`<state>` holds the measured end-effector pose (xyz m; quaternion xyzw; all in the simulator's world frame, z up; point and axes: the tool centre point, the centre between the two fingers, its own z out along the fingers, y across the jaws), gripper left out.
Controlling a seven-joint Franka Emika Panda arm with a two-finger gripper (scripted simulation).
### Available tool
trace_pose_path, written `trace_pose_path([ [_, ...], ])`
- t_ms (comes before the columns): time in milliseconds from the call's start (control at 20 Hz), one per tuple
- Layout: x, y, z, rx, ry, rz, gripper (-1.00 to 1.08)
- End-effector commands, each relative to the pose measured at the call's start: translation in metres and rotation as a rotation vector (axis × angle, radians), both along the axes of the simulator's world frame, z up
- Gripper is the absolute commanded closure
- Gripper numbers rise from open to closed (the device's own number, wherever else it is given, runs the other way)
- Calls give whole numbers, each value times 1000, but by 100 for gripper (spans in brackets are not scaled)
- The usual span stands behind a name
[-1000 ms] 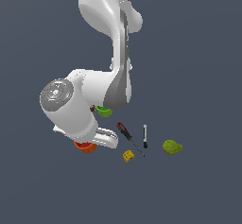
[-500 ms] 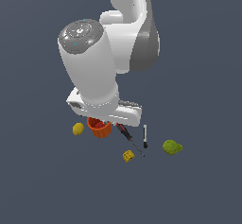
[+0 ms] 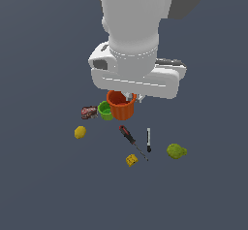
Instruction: Pick up a designated object from a clutter of objects.
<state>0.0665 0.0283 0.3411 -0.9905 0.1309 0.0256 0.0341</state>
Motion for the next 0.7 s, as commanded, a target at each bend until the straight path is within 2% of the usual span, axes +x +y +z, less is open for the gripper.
trace_pose_path([
  [0,-6,15,24,-1,-1,-1,108],
  [300,-16,43,64,0,-1,-1,108],
  [650,-19,55,82,1,-1,0,108],
])
